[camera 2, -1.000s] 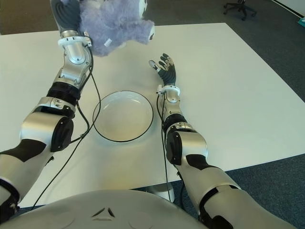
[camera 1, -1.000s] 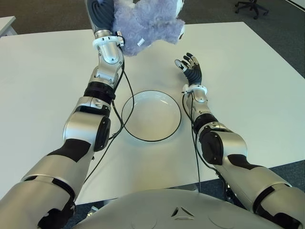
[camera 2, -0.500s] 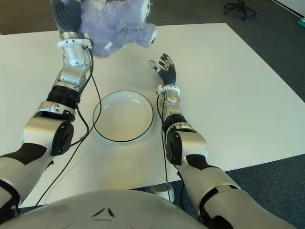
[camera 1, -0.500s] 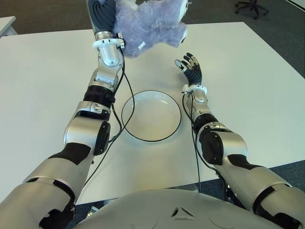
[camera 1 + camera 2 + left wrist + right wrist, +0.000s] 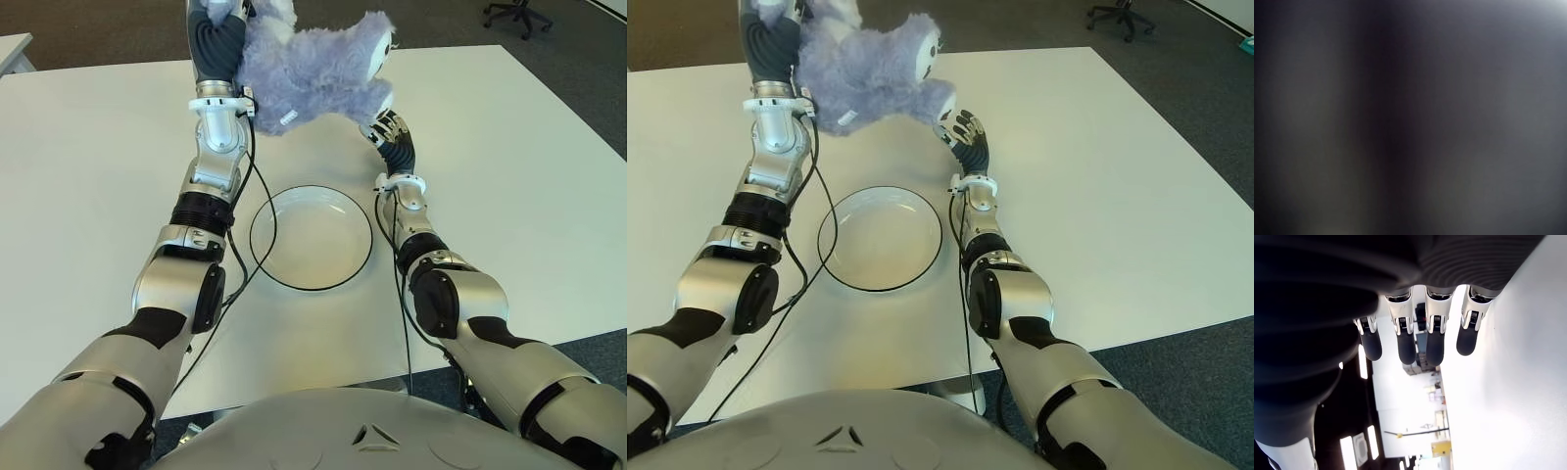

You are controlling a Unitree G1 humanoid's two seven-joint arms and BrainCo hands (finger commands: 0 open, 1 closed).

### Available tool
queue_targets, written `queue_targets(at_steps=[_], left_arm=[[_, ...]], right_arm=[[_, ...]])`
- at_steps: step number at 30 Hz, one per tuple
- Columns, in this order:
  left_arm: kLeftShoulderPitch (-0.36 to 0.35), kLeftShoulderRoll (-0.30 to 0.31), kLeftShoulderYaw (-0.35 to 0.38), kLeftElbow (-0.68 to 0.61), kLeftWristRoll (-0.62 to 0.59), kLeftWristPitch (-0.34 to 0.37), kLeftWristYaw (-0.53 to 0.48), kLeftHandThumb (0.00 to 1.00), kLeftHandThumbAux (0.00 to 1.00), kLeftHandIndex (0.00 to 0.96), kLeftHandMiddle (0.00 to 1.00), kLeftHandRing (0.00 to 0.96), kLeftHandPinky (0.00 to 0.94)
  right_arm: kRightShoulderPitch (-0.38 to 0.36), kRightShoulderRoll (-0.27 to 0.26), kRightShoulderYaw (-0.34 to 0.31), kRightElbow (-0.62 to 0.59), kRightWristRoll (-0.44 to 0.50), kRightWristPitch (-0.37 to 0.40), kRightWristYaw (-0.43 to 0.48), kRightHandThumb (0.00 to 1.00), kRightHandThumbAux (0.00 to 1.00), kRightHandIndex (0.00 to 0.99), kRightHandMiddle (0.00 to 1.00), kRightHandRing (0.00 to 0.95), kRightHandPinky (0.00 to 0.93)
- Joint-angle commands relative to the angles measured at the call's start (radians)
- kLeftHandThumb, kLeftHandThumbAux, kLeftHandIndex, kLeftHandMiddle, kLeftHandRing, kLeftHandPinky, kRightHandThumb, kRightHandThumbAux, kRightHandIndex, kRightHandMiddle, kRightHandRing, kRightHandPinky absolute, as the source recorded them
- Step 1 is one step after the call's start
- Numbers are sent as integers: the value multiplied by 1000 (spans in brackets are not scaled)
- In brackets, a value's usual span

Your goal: Put the doll into the plate.

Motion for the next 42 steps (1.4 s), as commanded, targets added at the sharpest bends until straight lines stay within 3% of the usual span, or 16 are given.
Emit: queue_targets(at_steps=[1,13,19,29,42], left_arm=[[41,-8,8,-54,-24,-11,-41,748,693,444,828,835,834],[125,-29,-4,-187,-36,14,-112,747,694,442,856,852,850],[158,-36,-8,-231,15,17,-79,747,693,443,837,843,830],[195,-48,-2,-309,76,96,-53,743,693,442,882,877,877],[251,-56,-15,-367,54,81,-93,740,695,442,883,879,870]], right_arm=[[143,26,-9,93,9,88,-11,56,727,134,153,136,126],[143,28,-10,92,10,88,-13,65,717,134,159,143,133],[143,28,-9,93,9,88,-15,71,718,131,159,143,136],[143,28,-11,93,12,91,-14,67,734,139,162,148,145],[144,29,-12,93,12,88,-16,67,726,149,168,153,150]])
